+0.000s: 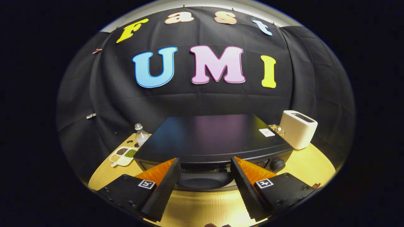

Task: Open the toaster oven, put the food inside, and close the toaster oven door.

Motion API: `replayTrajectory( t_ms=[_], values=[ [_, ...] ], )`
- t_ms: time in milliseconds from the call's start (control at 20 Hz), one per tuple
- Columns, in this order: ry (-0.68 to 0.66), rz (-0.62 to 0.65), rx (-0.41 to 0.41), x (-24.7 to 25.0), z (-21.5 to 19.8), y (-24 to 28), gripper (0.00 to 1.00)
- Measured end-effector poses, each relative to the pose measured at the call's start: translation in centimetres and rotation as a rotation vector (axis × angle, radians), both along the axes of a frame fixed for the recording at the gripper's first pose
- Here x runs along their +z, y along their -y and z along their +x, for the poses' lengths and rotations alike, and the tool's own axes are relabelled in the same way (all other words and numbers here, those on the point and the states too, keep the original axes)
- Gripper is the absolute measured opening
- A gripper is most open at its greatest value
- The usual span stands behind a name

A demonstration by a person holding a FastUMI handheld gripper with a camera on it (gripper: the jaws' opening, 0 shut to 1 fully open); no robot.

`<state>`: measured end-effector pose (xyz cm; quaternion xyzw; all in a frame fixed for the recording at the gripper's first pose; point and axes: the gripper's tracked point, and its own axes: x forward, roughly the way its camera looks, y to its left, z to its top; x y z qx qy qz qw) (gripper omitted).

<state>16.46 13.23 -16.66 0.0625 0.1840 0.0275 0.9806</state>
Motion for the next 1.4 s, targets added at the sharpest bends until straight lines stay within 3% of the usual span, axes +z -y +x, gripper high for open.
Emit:
replayTrajectory(
  t_ms=[200,450,950,1400],
  values=[
    [0.023,-0.063,0.009,-0.2,0.1,0.0,0.97],
    [-0.002,-0.049,0.018,-0.6,-1.2,0.2,0.98],
    [-0.07,-0.092,0.033,-3.8,-7.7,0.6,0.96],
    [-0.218,-0.108,0.101,-10.7,-13.8,0.1,0.97]
  ],
)
